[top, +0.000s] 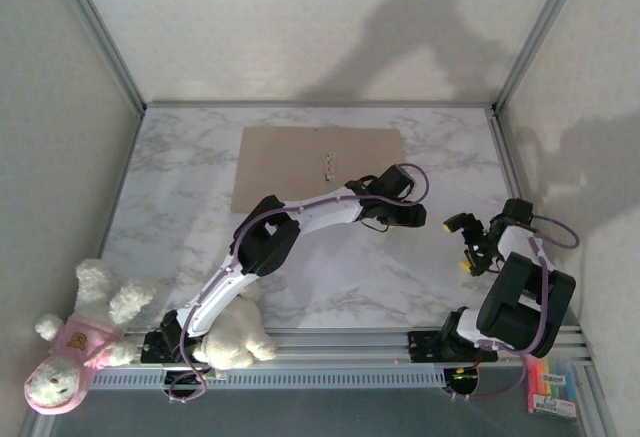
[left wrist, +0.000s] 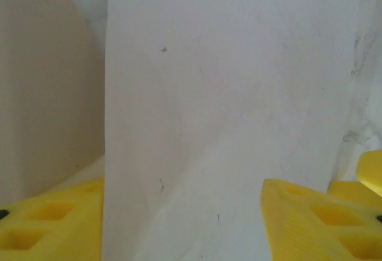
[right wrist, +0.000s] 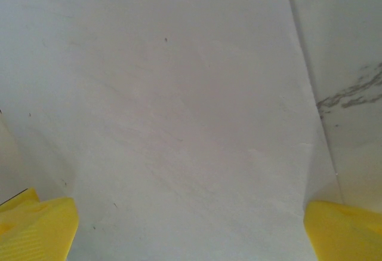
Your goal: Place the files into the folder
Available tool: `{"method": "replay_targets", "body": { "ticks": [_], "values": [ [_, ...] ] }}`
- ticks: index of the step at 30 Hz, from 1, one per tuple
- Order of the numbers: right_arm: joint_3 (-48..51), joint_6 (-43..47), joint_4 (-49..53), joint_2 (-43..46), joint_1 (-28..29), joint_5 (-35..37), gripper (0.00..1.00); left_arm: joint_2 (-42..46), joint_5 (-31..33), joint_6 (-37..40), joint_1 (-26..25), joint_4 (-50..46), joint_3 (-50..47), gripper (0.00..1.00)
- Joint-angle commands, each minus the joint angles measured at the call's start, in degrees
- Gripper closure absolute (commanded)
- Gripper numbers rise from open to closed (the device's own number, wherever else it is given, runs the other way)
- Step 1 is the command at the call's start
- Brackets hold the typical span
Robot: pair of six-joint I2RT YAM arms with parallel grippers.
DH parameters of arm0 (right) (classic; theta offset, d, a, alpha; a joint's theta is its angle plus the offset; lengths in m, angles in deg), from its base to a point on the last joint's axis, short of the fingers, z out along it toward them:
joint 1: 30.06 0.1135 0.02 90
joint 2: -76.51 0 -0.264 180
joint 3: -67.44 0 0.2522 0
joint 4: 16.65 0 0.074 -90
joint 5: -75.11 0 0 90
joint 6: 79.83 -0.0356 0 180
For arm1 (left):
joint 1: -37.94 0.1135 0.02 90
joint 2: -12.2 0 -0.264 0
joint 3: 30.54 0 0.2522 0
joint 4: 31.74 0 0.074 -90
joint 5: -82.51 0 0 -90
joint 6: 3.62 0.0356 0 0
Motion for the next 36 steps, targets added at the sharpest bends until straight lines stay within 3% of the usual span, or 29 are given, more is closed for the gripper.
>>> {"method": "replay_targets", "body": {
  "ticks": [1,7,18,26,36],
  "values": [
    [1.6,0.6,0.3,-0.1,0.0,-0.6,0.01,-1.0,2.1,0.9,0.5,-2.7,1.0,0.37],
    [1.6,0.7,0.4,0.4,0.0,-0.7,0.01,-1.6,-0.1,0.5,0.4,-0.8,0.8,0.47],
    [1.6,0.0,-0.7,4.1,0.0,-3.8,0.01,-0.9,0.7,1.5,0.4,-1.2,1.7,0.77],
    [0.0,-0.9,-3.9,11.4,0.9,-15.0,0.01,5.8,2.3,4.3,0.9,-2.9,1.5,0.96],
    [-2.5,-11.1,-13.2,23.1,4.3,-26.7,0.01,20.8,10.8,11.1,2.5,-11.3,1.1,1.0]
  ]
}}
